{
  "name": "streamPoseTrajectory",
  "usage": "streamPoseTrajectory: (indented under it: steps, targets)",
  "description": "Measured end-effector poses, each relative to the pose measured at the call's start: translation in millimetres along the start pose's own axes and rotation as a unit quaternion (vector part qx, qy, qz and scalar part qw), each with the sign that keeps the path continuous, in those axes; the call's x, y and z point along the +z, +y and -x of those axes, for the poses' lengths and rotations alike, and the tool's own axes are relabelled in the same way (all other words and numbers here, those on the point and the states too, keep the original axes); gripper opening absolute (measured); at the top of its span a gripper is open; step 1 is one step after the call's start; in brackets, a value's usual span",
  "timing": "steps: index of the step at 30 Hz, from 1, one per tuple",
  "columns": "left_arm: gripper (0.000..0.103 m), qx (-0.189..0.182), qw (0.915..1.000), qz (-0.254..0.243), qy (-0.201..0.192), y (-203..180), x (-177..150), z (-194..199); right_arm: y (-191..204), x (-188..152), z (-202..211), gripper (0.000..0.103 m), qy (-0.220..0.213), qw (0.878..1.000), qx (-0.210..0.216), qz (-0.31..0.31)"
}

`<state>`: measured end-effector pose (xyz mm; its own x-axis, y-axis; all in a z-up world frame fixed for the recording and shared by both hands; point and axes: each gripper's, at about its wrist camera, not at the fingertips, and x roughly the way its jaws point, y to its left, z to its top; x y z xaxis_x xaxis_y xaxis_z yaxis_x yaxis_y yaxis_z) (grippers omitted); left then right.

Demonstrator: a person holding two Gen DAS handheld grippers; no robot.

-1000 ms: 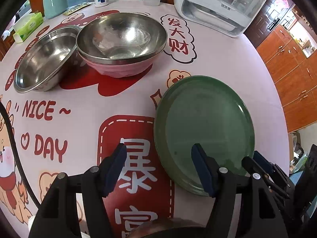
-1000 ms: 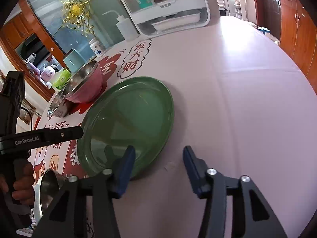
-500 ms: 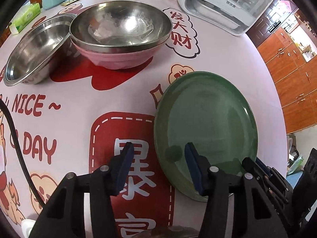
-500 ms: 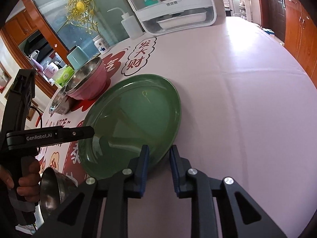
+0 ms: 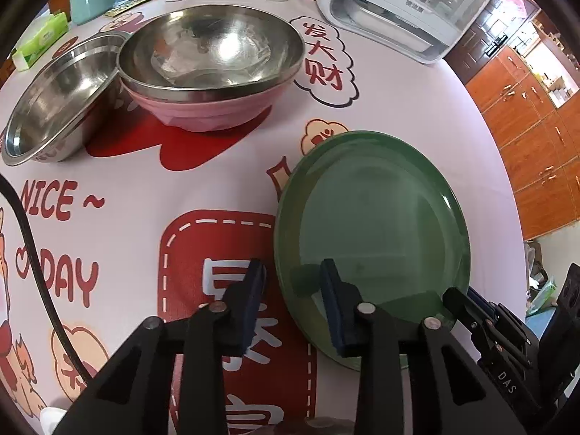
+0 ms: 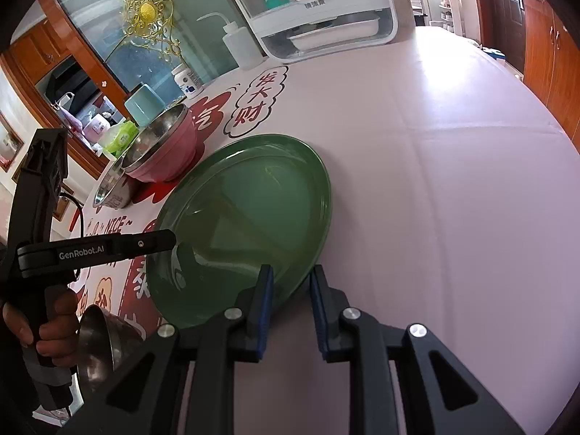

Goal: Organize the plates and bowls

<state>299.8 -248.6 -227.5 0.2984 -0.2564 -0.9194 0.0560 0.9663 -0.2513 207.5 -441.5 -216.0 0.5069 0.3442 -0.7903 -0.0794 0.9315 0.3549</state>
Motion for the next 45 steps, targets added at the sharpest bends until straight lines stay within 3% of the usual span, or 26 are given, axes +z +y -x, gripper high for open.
streamPoseTrajectory:
  steps: [7,12,28,45]
  targets:
    - [0.029,-0.004,0.9999,-0.01,0.002,-6,-1,-2,1,0,0,0.019,0.008,1.0,0.004,-0.001]
    - [0.019,-0.001,1.0,0.0,0.001,-4,-1,-2,-1,0,0,0.019,0.011,1.0,0.007,-0.004]
    - [0.018,-0.004,1.0,-0.003,0.002,-4,-5,7,0,1,6,0.018,0.01,1.0,0.004,-0.01]
    - [0.018,-0.012,0.9995,-0.014,-0.027,-13,-18,60,11,4,38,0.018,-0.021,1.0,0.004,0.007]
